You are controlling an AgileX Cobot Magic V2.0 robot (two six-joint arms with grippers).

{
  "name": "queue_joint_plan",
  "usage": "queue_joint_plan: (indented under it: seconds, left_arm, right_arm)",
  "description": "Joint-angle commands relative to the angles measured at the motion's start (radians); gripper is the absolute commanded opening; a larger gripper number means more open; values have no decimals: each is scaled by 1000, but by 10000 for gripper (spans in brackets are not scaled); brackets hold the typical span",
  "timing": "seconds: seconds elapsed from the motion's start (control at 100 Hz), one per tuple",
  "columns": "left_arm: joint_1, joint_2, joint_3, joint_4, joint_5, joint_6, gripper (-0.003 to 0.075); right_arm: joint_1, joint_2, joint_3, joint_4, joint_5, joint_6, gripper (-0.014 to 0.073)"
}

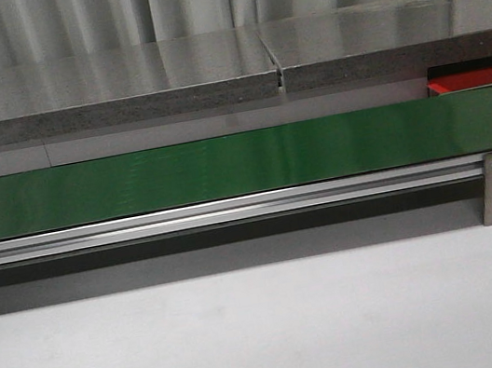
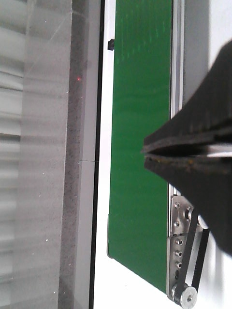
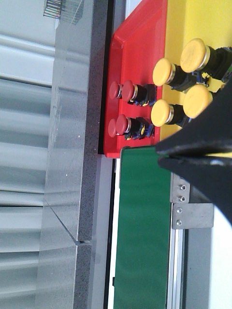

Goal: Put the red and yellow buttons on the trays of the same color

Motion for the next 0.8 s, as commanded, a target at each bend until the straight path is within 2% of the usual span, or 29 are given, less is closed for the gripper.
queue_joint_plan:
  seconds: [0.0,0.29,0.33,0.79]
  left_arm:
    - [2,-44,28,-1,-141,-23,-19]
    - [64,-215,172,1,-161,-29,-19]
    - [64,-245,172,10,-109,-29,-19]
    - [61,-240,172,22,-138,-29,-19]
  right_arm:
    - [-5,-18,-10,-8,-84,0,-67]
    - [-5,-18,-10,-8,-84,0,-67]
    - [-5,-18,-10,-8,-84,0,-67]
    - [-5,-17,-10,-8,-84,0,-67]
